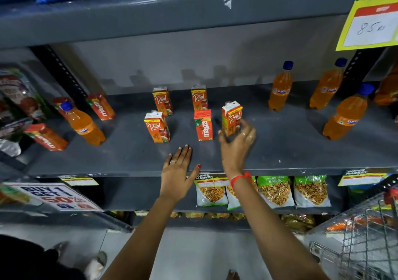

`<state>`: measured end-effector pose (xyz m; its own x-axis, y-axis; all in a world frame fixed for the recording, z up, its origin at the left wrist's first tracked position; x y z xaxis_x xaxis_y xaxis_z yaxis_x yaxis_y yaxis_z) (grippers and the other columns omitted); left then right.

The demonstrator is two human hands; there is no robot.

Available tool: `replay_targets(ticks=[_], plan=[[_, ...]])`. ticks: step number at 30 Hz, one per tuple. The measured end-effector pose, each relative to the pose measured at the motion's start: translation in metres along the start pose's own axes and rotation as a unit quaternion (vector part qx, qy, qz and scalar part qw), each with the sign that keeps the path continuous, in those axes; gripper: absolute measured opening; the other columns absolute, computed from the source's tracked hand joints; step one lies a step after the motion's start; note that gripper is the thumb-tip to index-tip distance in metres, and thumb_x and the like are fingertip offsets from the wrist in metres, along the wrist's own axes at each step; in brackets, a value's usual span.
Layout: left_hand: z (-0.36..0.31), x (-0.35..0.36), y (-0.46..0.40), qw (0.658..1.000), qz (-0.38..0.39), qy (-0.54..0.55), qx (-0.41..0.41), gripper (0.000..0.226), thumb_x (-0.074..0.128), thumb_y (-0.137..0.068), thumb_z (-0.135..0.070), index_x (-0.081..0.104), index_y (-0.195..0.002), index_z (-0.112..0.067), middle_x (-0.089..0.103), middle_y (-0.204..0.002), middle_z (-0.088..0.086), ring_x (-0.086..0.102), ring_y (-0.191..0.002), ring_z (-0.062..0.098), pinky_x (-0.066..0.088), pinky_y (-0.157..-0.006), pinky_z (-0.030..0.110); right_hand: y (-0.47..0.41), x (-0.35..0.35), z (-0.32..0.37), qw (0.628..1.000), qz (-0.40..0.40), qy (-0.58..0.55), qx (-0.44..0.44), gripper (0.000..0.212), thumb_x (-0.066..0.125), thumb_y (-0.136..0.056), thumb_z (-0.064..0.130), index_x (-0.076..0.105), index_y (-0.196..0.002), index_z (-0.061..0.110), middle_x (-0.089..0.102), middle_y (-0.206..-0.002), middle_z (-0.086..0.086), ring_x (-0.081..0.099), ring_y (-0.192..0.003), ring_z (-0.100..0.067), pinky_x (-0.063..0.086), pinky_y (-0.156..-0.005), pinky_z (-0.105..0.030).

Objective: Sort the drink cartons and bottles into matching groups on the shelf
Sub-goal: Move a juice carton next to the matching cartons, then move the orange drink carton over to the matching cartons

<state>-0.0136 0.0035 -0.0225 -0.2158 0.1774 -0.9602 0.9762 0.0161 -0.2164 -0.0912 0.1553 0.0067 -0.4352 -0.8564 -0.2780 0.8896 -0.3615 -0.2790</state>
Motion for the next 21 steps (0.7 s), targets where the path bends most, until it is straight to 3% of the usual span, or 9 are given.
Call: replay_targets(ticks=[3, 6, 9, 17, 21], plan=[[-0.001, 0.001, 0.0, 1.0, -0.006, 0.0, 0.0, 0.069, 0.017, -0.089, -0.058, 0.039, -0.135, -0.012, 0.043, -0.142, 0.006, 0.036, -0.133, 0.021, 0.024, -0.11, 0.041, 0.021, 0.013, 0.006, 0.996, 0.078, -0.023, -0.028, 0.062, 0.072, -0.076, 0.03, 0.041, -0.125, 0.008, 0.045, -0.127, -0.016, 0.045, -0.118, -0.024, 0.039, -0.096, -0.024], [0.0, 0.002, 0.0, 1.0, -0.011, 0.008, 0.001, 0.063, 0.027, -0.089, -0.051, 0.039, -0.135, -0.011, 0.043, -0.142, 0.007, 0.035, -0.133, 0.022, 0.025, -0.109, 0.042, 0.023, 0.033, 0.008, 0.991, 0.128, -0.028, -0.029, 0.07, 0.074, -0.073, 0.034, 0.038, -0.128, 0.01, 0.044, -0.129, -0.015, 0.044, -0.119, -0.025, 0.043, -0.097, -0.034], [0.0, 0.002, 0.001, 1.0, -0.016, 0.013, -0.003, 0.062, 0.03, -0.088, -0.05, 0.04, -0.135, -0.011, 0.043, -0.142, 0.007, 0.036, -0.133, 0.022, 0.025, -0.109, 0.042, 0.019, 0.046, 0.017, 0.991, 0.129, -0.02, -0.011, 0.074, 0.075, -0.073, 0.031, 0.036, -0.131, 0.008, 0.043, -0.129, -0.016, 0.046, -0.117, -0.028, 0.047, -0.093, -0.037], [0.022, -0.003, 0.006, 0.998, -0.019, 0.064, -0.009, 0.062, 0.03, -0.088, -0.052, 0.037, -0.137, -0.014, 0.038, -0.145, 0.004, 0.028, -0.137, 0.017, 0.015, -0.112, 0.032, 0.018, 0.047, 0.017, 0.994, 0.103, 0.019, 0.001, 0.057, 0.075, -0.071, 0.018, 0.044, -0.117, 0.009, 0.054, -0.115, -0.016, 0.057, -0.101, -0.031, 0.053, -0.081, -0.04], [0.063, -0.015, 0.017, 0.996, -0.038, 0.075, -0.038, 0.077, 0.019, -0.085, -0.065, 0.039, -0.135, -0.01, 0.039, -0.144, 0.008, 0.029, -0.136, 0.021, 0.015, -0.111, 0.034, 0.036, 0.041, 0.024, 0.991, 0.132, 0.018, 0.01, 0.05, 0.079, -0.067, 0.022, 0.05, -0.106, 0.01, 0.062, -0.103, -0.009, 0.06, -0.088, -0.021, 0.048, -0.075, -0.028]])
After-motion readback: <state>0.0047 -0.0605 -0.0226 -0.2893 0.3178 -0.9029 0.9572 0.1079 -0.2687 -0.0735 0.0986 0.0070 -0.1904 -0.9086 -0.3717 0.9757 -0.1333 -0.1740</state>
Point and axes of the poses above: each hand's wrist, its own y-axis away from the middle knuckle, its own x-axis out of the palm, z = x × y, the point moved 1 cm from there along -y, towards the middle knuckle
